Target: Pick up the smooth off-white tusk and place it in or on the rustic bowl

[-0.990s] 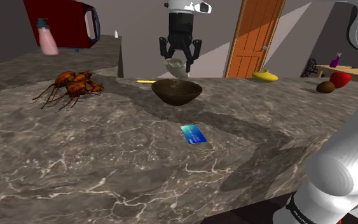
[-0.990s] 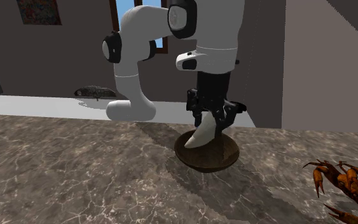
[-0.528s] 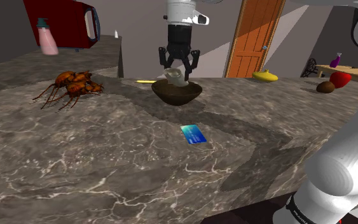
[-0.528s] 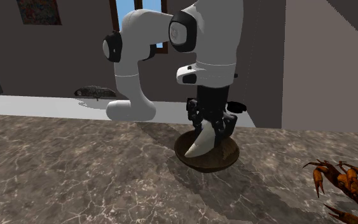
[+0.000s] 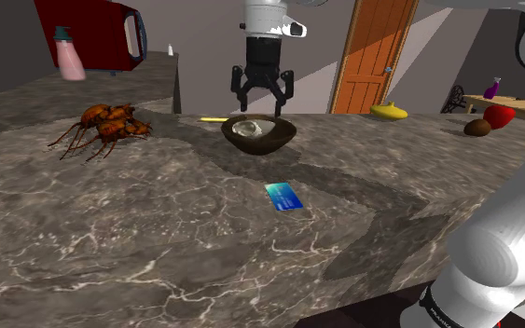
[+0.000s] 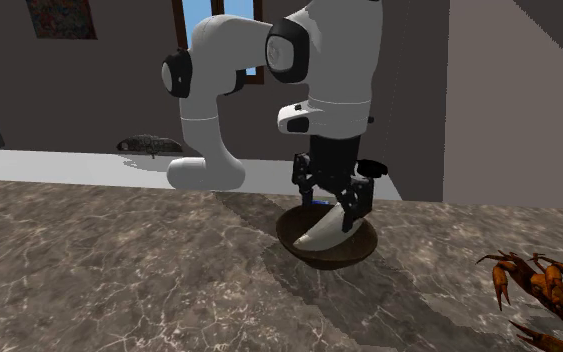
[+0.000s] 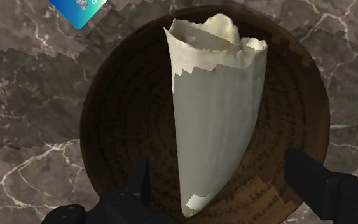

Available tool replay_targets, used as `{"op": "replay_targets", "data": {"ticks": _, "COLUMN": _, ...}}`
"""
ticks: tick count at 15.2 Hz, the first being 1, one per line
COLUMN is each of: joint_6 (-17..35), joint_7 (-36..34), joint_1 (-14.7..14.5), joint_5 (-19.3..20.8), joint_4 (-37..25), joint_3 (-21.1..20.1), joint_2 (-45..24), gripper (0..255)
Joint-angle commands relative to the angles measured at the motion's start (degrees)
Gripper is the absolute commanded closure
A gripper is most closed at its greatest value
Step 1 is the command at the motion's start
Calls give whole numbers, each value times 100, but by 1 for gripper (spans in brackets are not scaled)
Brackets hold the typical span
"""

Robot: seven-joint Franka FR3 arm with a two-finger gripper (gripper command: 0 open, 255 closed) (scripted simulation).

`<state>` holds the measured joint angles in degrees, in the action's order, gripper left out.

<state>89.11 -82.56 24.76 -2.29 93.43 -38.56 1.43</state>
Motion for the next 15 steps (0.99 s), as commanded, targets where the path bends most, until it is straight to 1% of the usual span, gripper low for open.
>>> {"op": "replay_targets", "data": {"ticks": 1, "joint_6": 0, "joint_7": 0, "joint_1": 0, "joint_5": 0, "joint_4": 0, "joint_3": 0, "joint_2": 0, "gripper": 0}}
{"op": "replay_targets", "data": {"ticks": 3, "joint_6": 0, "joint_7": 0, "joint_1": 0, "joint_5": 0, "joint_4": 0, "joint_3": 0, "joint_2": 0, "gripper": 0}}
{"op": "replay_targets", "data": {"ticks": 7, "joint_6": -811, "joint_7": -173, "joint_1": -83, "joint_5": 228, "joint_4": -1108, "joint_3": -82, "joint_2": -376, "gripper": 0}}
{"op": "replay_targets", "data": {"ticks": 15, "joint_6": -811, "joint_7": -173, "joint_1": -84, "joint_5": 228, "joint_4": -1108, "joint_3": -80, "joint_2": -376, "gripper": 0}}
